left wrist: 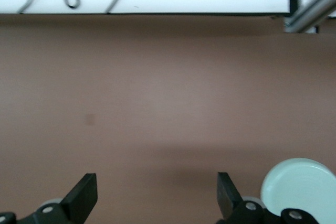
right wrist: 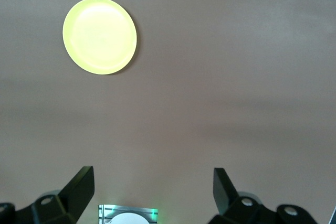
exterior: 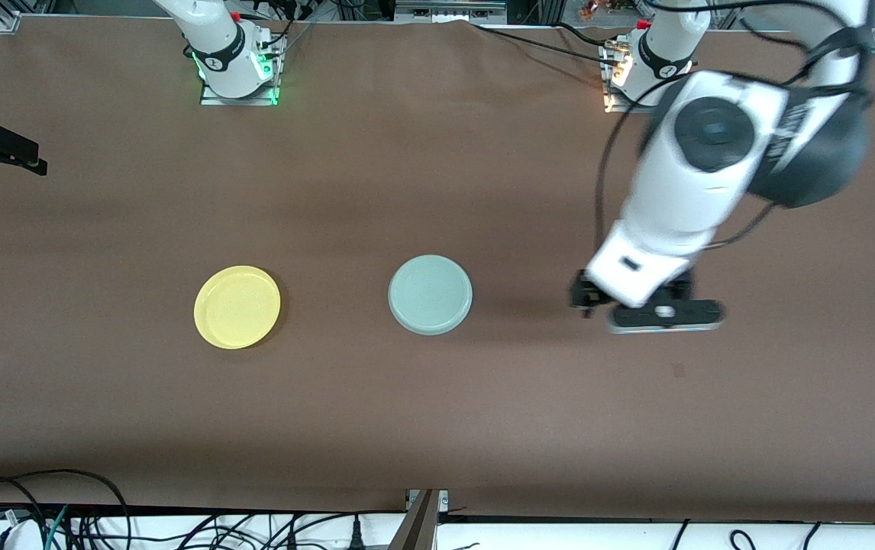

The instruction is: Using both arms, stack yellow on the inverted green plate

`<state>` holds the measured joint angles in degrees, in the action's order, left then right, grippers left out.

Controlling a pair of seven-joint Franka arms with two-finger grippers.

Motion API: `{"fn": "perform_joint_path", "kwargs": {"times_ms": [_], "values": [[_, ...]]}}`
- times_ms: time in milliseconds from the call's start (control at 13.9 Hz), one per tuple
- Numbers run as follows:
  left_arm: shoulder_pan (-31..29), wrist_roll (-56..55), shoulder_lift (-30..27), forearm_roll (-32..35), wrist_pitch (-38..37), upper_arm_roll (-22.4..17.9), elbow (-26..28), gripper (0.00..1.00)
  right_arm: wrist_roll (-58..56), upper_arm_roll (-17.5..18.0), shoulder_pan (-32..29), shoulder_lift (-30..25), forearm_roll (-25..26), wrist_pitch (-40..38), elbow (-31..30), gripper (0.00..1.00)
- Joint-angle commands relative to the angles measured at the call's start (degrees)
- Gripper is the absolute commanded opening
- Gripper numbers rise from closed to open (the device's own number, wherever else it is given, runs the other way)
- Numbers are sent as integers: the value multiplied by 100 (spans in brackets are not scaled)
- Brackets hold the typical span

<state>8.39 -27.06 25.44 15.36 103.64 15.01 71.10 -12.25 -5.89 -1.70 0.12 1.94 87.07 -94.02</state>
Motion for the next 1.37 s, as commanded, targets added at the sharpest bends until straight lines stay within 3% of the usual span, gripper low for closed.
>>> {"fn": "perform_joint_path", "kwargs": {"times_ms": [0,360,720,936,1297], "values": [[-574,691,-872,-191,42,46,826,100,29,27,-41,-56,-98,-94,42,100],[-1497,1369,-1365,-937,-1046,20,941,100,29,27,-41,-56,-98,-94,42,100],[-1551,1440,-1480,-1219,-1450,-296,941,100,29,27,-41,-56,-98,-94,42,100],[-1463,2238,-1498,-1237,-1883,-621,941,100,29,18,-41,-56,-98,-94,33,100],[-1384,2231,-1586,-1535,-2023,-622,985,100,30,18,-67,92,-203,-59,60,100]]}}
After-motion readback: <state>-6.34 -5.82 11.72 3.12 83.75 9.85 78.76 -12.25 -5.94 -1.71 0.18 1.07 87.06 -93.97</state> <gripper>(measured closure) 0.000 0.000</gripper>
